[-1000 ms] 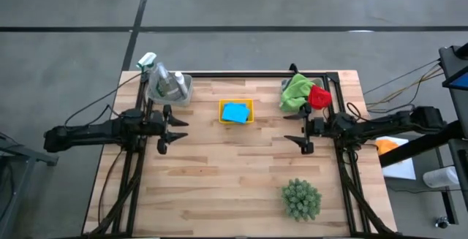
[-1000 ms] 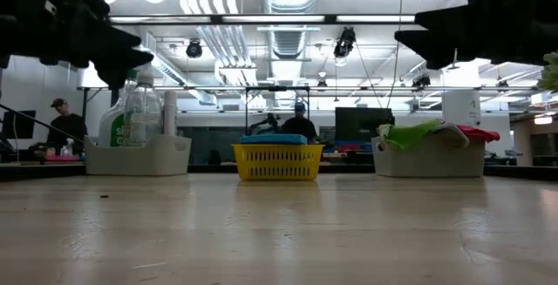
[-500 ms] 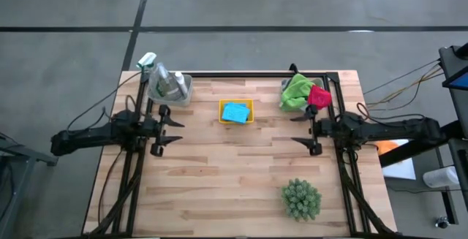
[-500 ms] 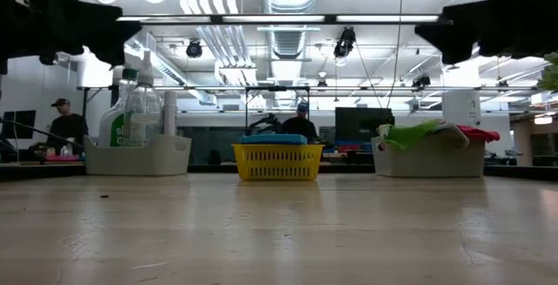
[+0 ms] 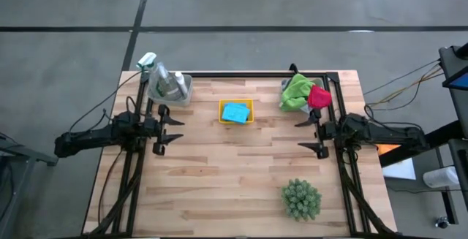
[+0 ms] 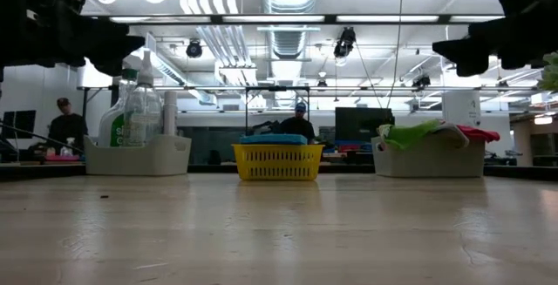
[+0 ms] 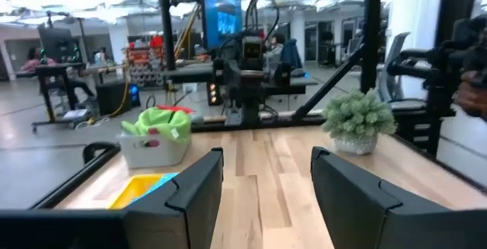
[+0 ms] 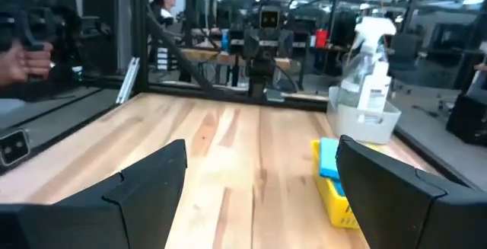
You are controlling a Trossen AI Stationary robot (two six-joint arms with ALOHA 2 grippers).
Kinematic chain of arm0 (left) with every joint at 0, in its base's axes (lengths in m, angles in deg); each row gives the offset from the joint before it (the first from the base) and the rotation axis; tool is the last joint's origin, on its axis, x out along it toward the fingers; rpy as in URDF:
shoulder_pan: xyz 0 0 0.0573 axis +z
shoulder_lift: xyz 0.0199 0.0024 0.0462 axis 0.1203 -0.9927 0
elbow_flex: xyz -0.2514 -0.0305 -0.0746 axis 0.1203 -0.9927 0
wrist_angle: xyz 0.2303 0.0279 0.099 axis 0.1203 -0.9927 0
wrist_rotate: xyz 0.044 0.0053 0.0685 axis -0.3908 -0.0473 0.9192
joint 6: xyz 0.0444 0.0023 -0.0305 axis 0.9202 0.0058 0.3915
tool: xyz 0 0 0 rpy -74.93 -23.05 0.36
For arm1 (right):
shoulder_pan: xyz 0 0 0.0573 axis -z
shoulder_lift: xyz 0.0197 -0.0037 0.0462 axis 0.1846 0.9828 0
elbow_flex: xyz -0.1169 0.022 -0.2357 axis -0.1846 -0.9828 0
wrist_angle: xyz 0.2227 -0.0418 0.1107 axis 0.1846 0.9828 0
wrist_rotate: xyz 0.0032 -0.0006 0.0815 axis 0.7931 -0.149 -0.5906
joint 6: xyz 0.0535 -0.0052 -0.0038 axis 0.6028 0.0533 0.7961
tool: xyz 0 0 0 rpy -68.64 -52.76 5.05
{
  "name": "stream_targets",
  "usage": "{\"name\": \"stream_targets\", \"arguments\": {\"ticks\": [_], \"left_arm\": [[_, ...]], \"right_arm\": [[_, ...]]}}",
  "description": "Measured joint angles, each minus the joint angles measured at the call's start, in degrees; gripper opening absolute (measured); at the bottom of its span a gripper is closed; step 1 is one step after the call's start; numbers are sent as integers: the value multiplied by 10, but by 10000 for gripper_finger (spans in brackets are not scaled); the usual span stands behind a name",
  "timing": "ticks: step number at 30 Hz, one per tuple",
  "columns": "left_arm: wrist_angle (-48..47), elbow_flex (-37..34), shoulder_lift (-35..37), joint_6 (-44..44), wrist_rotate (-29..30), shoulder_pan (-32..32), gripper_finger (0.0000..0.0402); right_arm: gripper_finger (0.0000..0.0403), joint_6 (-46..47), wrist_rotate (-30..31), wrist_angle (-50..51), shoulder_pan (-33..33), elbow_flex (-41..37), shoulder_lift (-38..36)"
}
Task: Pick & Place Kitchen Items
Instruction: Return to Home Position
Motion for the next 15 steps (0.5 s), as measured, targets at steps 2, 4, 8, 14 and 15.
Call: {"name": "stream_targets", "arguments": {"ticks": [2,4,8,14,15], "left_arm": [[-5,0,-1,3,8,0,201],[-9,0,0,7,13,0,201],[-9,0,0,23,19,0,201],[-1,0,0,-17,19,0,201],[-3,0,-1,-33,19,0,201]], "right_arm": [[330,1,7,5,0,1,-8],[330,1,10,7,0,1,-7],[330,6,39,20,0,4,-4],[330,20,88,30,1,5,21],[330,20,88,30,1,5,27]]}}
